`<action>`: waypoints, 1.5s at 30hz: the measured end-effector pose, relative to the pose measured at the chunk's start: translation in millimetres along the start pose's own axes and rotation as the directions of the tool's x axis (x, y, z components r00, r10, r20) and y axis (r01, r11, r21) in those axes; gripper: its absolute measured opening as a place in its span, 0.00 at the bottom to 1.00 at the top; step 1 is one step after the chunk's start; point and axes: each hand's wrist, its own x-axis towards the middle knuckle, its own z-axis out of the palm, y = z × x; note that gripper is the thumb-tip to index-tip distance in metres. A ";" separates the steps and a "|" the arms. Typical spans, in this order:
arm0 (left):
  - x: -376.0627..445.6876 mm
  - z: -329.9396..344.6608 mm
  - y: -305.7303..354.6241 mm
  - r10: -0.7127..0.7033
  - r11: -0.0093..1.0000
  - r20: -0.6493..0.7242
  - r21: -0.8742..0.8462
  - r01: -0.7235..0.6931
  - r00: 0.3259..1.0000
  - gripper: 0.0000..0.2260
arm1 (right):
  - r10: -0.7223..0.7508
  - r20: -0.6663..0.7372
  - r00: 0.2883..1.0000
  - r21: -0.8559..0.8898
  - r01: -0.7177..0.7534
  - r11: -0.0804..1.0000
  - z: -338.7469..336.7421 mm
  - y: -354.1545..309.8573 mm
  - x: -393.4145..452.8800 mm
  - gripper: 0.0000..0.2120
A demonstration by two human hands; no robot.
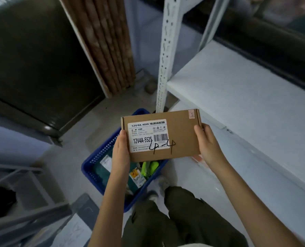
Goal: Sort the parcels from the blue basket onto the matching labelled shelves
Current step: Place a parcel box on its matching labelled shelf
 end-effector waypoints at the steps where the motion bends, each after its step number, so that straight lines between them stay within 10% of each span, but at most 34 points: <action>1: -4.7 4.2 3.2 -0.003 1.000 0.069 0.021 0.002 0.998 0.17 | 0.003 -0.051 0.999 0.007 -0.002 1.000 -10.9 1.3 -14.3 0.11; 18: -140.4 149.4 -0.2 -0.065 0.917 0.726 0.314 -0.246 0.685 0.15 | 0.219 -0.733 0.644 0.338 0.065 0.939 -150.6 88.9 -211.7 0.10; 30: -302.8 281.7 -73.8 -0.117 0.847 0.879 0.331 -0.415 0.463 0.17 | 0.280 -0.798 0.533 0.392 0.106 0.914 -299.9 172.0 -339.2 0.10; 45: -366.1 385.0 -126.0 -0.209 0.779 0.870 0.424 -0.461 0.447 0.16 | 0.404 -0.767 0.498 0.471 0.010 0.882 -418.8 236.6 -351.0 0.12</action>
